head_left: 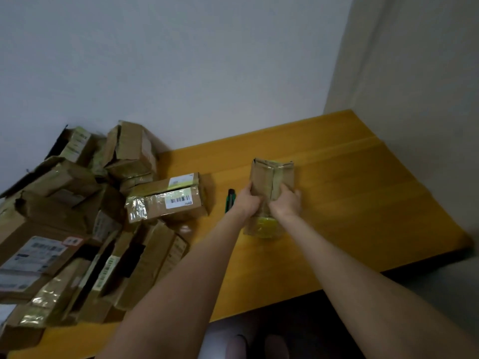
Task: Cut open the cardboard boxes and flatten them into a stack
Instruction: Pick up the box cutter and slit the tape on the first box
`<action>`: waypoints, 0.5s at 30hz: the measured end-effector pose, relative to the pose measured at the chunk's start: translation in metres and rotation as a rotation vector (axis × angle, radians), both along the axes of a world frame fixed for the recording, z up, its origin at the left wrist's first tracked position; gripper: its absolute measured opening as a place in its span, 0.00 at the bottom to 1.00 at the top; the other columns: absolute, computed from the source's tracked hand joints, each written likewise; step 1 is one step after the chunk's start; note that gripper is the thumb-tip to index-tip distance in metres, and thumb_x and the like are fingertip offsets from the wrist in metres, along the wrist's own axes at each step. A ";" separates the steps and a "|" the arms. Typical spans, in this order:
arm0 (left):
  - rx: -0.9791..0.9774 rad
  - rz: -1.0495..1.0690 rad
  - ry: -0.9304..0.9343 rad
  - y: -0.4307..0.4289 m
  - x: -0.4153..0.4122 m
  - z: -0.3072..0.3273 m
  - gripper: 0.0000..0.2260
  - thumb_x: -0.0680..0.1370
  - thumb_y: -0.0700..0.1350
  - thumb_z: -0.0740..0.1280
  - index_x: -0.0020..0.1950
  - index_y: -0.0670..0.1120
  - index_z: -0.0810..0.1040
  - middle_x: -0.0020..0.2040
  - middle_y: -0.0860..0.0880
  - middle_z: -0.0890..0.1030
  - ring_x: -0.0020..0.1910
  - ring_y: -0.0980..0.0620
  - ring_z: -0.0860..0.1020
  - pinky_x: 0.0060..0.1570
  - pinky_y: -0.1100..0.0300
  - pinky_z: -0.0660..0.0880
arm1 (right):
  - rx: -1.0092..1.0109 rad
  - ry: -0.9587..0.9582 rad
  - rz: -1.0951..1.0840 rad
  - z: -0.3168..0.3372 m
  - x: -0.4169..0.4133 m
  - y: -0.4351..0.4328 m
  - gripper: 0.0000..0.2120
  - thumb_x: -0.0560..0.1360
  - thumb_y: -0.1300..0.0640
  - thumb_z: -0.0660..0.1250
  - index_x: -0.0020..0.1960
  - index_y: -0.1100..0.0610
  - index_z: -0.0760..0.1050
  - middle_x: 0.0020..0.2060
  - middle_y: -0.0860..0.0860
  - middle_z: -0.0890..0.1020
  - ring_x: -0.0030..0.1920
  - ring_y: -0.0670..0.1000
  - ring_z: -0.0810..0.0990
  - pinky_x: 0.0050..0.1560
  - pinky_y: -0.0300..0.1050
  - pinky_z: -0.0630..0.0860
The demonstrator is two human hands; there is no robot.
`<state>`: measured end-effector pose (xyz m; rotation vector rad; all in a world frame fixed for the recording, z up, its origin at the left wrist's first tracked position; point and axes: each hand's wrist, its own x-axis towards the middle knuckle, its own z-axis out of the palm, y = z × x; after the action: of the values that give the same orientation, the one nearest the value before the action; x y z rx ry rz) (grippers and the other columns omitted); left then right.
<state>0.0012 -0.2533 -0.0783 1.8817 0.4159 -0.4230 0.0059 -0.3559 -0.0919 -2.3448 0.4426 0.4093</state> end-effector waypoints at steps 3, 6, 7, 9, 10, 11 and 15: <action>0.048 0.066 -0.013 0.007 0.004 -0.006 0.20 0.83 0.42 0.55 0.76 0.48 0.64 0.69 0.44 0.73 0.61 0.43 0.75 0.58 0.52 0.75 | -0.190 -0.131 0.095 0.002 0.006 0.006 0.23 0.77 0.49 0.65 0.71 0.49 0.67 0.75 0.56 0.55 0.73 0.60 0.57 0.69 0.53 0.63; 0.290 0.142 -0.095 0.027 0.003 -0.015 0.18 0.83 0.41 0.55 0.73 0.46 0.69 0.66 0.44 0.76 0.60 0.42 0.76 0.55 0.53 0.74 | -0.270 -0.256 0.178 0.009 0.016 0.015 0.24 0.78 0.51 0.64 0.73 0.49 0.65 0.76 0.56 0.54 0.76 0.59 0.50 0.72 0.55 0.58; 0.386 0.150 -0.111 0.036 0.001 -0.019 0.18 0.82 0.41 0.57 0.72 0.46 0.69 0.66 0.44 0.76 0.60 0.44 0.77 0.54 0.53 0.75 | -0.283 -0.278 0.198 0.011 0.019 0.018 0.24 0.78 0.53 0.64 0.73 0.49 0.64 0.76 0.56 0.54 0.76 0.59 0.49 0.72 0.55 0.58; 0.536 0.093 -0.062 0.052 -0.003 -0.031 0.21 0.80 0.42 0.62 0.73 0.45 0.65 0.68 0.44 0.73 0.63 0.44 0.75 0.57 0.50 0.76 | -0.300 -0.320 0.231 0.014 0.025 0.028 0.23 0.78 0.54 0.64 0.72 0.49 0.65 0.75 0.56 0.56 0.76 0.60 0.51 0.73 0.55 0.58; 0.588 0.031 -0.004 0.057 -0.005 -0.038 0.24 0.80 0.43 0.65 0.74 0.44 0.63 0.69 0.43 0.70 0.65 0.43 0.73 0.60 0.48 0.75 | -0.304 -0.341 0.250 0.014 0.028 0.033 0.23 0.78 0.54 0.64 0.72 0.50 0.66 0.74 0.57 0.57 0.75 0.60 0.52 0.73 0.55 0.59; 0.622 -0.028 0.057 0.060 -0.005 -0.044 0.26 0.79 0.44 0.66 0.75 0.43 0.61 0.69 0.42 0.68 0.66 0.42 0.71 0.61 0.48 0.74 | -0.304 -0.357 0.266 0.014 0.031 0.039 0.23 0.78 0.54 0.64 0.72 0.50 0.66 0.74 0.57 0.58 0.75 0.60 0.53 0.73 0.55 0.59; 0.676 -0.112 0.134 0.060 0.002 -0.069 0.30 0.77 0.47 0.70 0.73 0.41 0.59 0.68 0.39 0.65 0.67 0.39 0.68 0.64 0.47 0.71 | -0.312 -0.390 0.306 0.008 0.043 0.054 0.23 0.78 0.55 0.63 0.72 0.51 0.65 0.74 0.56 0.58 0.76 0.58 0.52 0.73 0.53 0.58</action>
<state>0.0035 -0.1928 -0.1475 2.5487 0.5958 -0.5289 0.0491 -0.3019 -0.0835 -2.7238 -0.0453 0.0107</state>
